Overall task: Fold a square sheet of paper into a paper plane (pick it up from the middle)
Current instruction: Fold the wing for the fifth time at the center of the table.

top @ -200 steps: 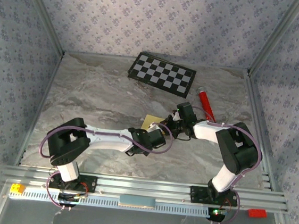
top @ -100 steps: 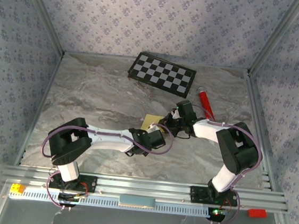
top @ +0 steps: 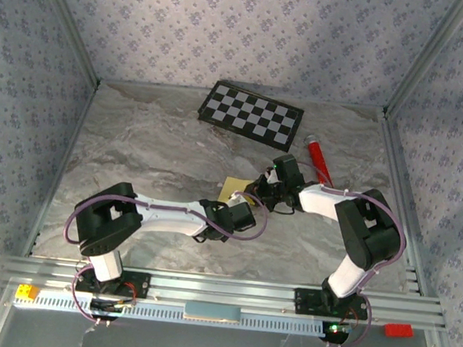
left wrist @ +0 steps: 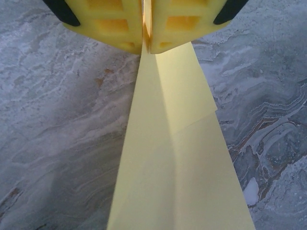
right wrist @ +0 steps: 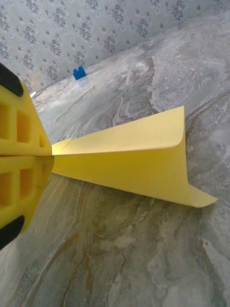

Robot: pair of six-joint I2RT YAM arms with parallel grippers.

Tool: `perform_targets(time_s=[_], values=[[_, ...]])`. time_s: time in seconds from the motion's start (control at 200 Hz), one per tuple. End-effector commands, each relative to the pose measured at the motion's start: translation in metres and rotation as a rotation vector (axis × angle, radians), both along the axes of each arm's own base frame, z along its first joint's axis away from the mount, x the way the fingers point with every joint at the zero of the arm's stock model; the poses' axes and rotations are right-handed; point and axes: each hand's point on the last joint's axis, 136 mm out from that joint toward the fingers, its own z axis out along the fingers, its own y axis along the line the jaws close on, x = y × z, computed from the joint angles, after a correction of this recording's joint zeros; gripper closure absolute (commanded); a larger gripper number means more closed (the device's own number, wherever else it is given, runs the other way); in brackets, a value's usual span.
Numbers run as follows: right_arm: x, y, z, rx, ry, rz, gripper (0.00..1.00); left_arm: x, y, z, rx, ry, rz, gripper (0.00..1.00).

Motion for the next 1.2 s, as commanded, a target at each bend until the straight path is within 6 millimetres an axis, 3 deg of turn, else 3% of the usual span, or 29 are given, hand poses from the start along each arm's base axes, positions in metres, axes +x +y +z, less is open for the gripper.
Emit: perform_targets(time_s=[0.0,0.38,0.65,0.825,1.194], values=[[0.002,0.001,0.005,-0.010,-0.013,0.015,0.90,0.000,0.003,0.006,-0.002,-0.026,0.000,0.89],[0.008,0.001,-0.001,-0.022,0.024,0.013,0.79,0.000,0.002,0.006,0.004,-0.029,-0.009,0.91],[0.007,-0.003,-0.003,-0.038,0.033,0.015,0.94,0.000,0.006,0.005,0.024,-0.032,-0.008,0.82],[0.009,-0.003,0.002,-0.023,0.026,0.020,0.95,0.000,0.009,0.001,0.046,-0.030,-0.005,0.77],[0.009,-0.001,0.002,-0.019,0.028,0.022,0.97,0.001,0.009,-0.003,0.065,-0.029,-0.006,0.77]])
